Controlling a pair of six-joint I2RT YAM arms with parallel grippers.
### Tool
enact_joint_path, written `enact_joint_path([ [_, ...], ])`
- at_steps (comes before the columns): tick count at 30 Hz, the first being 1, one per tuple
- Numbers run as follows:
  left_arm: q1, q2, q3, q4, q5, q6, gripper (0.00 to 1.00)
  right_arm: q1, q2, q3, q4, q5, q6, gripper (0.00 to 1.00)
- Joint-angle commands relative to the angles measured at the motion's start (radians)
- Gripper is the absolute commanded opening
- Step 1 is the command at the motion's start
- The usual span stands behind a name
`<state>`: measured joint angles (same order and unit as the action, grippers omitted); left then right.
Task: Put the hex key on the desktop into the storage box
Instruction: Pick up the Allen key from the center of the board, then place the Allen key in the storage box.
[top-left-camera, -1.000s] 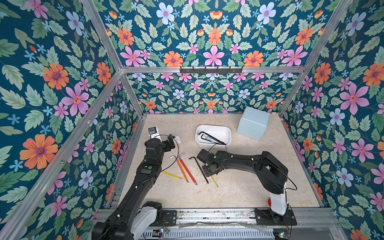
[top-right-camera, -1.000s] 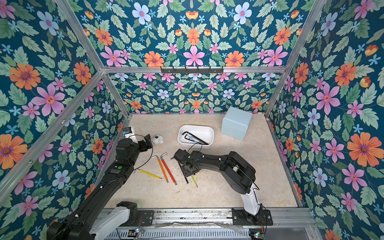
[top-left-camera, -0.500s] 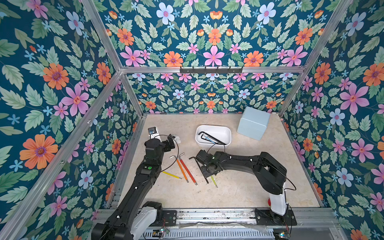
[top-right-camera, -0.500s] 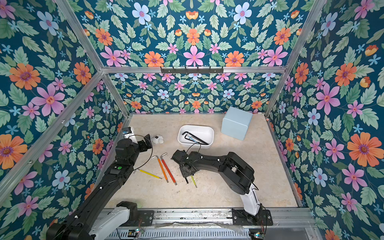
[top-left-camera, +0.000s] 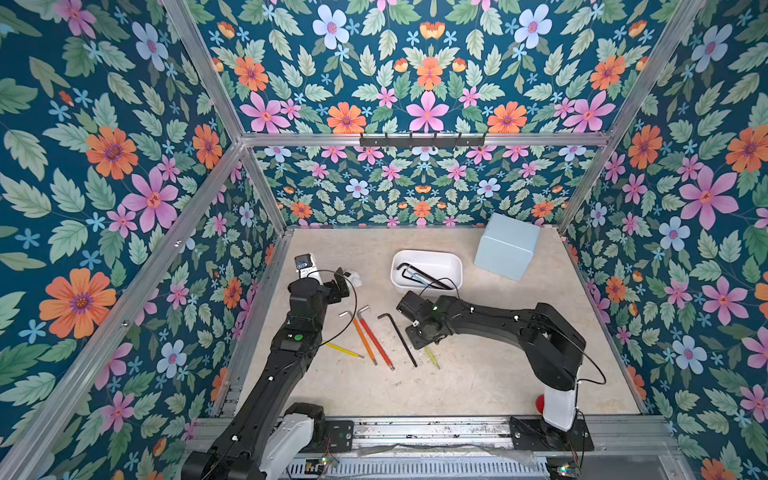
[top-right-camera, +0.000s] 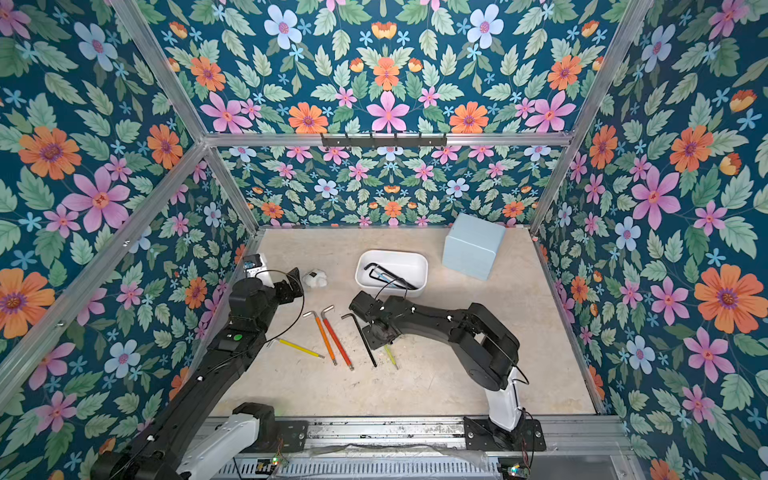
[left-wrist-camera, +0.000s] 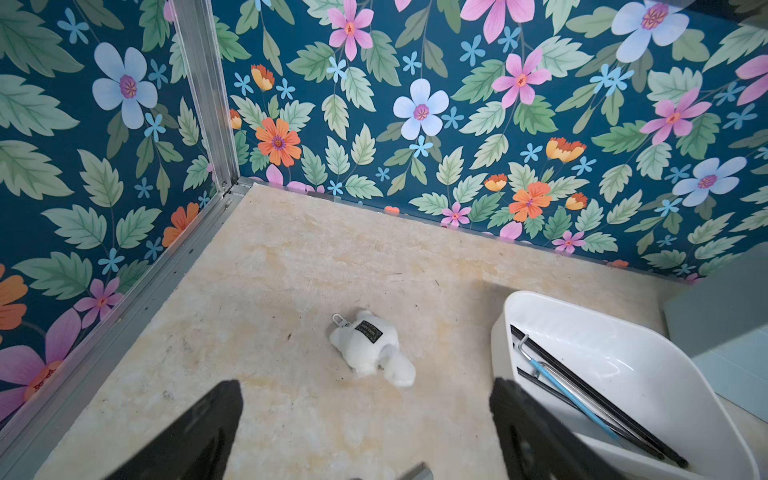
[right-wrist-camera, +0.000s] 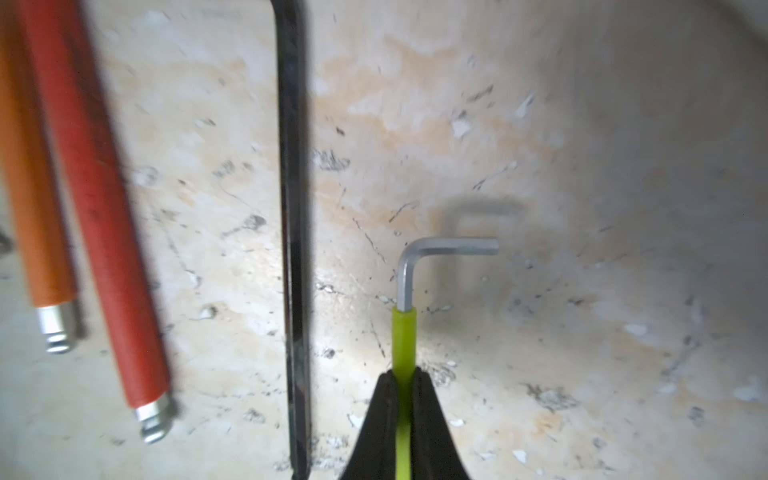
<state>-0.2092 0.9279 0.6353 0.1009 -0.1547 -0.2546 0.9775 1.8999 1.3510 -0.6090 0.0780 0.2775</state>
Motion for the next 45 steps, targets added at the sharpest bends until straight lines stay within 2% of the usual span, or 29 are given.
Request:
enact_joint_path([
  [1, 0.001, -0.006, 0.000, 0.012, -0.004, 0.003, 0.99, -0.043, -0.050, 0.008, -0.005, -0.039, -0.098, 0.00],
  [6, 0.001, -0.004, 0.000, 0.013, -0.005, 0.003, 0.99, -0.146, -0.111, 0.059, -0.027, -0.075, -0.246, 0.00],
  [11, 0.001, 0.003, 0.004, 0.011, -0.004, 0.006, 0.99, -0.214, -0.114, 0.193, -0.077, -0.106, -0.452, 0.00],
  [20, 0.001, 0.002, 0.006, 0.008, -0.009, 0.008, 0.99, -0.311, 0.039, 0.465, -0.138, -0.153, -0.690, 0.00],
  [25, 0.001, 0.001, 0.007, 0.006, -0.009, 0.008, 1.00, -0.348, 0.151, 0.532, -0.148, -0.146, -0.808, 0.00],
  [34, 0.001, 0.004, 0.007, 0.005, -0.015, 0.014, 0.99, -0.389, 0.381, 0.717, -0.179, -0.171, -0.838, 0.00],
  [45, 0.001, 0.007, 0.007, 0.005, -0.021, 0.018, 0.99, -0.389, 0.502, 0.752, -0.147, -0.190, -0.792, 0.00],
])
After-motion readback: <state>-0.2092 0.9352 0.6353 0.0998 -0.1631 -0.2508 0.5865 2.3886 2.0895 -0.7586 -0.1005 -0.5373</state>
